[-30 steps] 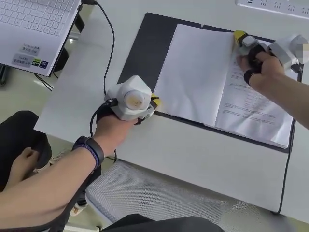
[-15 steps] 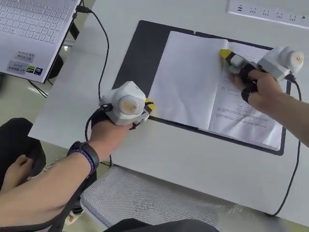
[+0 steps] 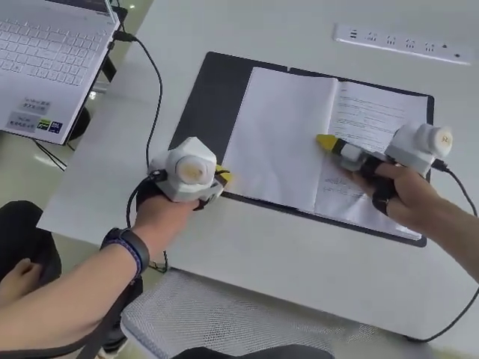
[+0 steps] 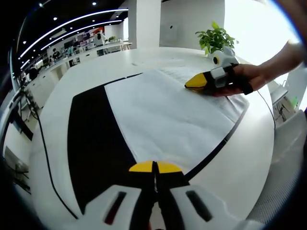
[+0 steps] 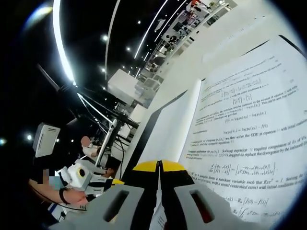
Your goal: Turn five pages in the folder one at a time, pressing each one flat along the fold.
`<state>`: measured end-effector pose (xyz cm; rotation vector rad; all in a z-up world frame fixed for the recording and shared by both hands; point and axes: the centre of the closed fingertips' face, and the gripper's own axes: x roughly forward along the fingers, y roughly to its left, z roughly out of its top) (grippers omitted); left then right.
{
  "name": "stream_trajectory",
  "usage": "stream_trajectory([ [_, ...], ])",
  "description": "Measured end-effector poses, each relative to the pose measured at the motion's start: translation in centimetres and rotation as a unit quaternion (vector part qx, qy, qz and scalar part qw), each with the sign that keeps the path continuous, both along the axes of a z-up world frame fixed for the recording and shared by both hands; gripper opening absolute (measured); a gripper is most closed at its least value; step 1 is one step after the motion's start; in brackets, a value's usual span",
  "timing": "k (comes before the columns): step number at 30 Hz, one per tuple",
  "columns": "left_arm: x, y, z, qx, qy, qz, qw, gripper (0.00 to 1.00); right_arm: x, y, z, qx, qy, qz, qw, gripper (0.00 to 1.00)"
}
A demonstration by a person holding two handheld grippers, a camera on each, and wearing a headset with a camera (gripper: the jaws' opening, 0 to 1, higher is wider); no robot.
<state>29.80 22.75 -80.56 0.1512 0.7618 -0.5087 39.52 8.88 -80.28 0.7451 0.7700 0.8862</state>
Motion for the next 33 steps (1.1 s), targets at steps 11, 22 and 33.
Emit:
stream_trajectory([
  [11,-0.1,0.0,-0.1,-0.003,-0.001,0.001,1.0000,0.00,-7.0,1.4,1.5,-0.006,0.009,0.041,0.9991,0.00],
  [22,0.0,0.1,-0.6,-0.010,0.002,0.007,0.9999,0.00,-11.4,1.2,1.7,-0.022,0.009,0.069,0.9974,0.00],
  [33,-0.1,0.0,-0.6,0.002,0.011,-0.005,0.9999,0.00,-12.2,0.9,1.5,-0.046,0.007,0.077,0.9959,0.00],
])
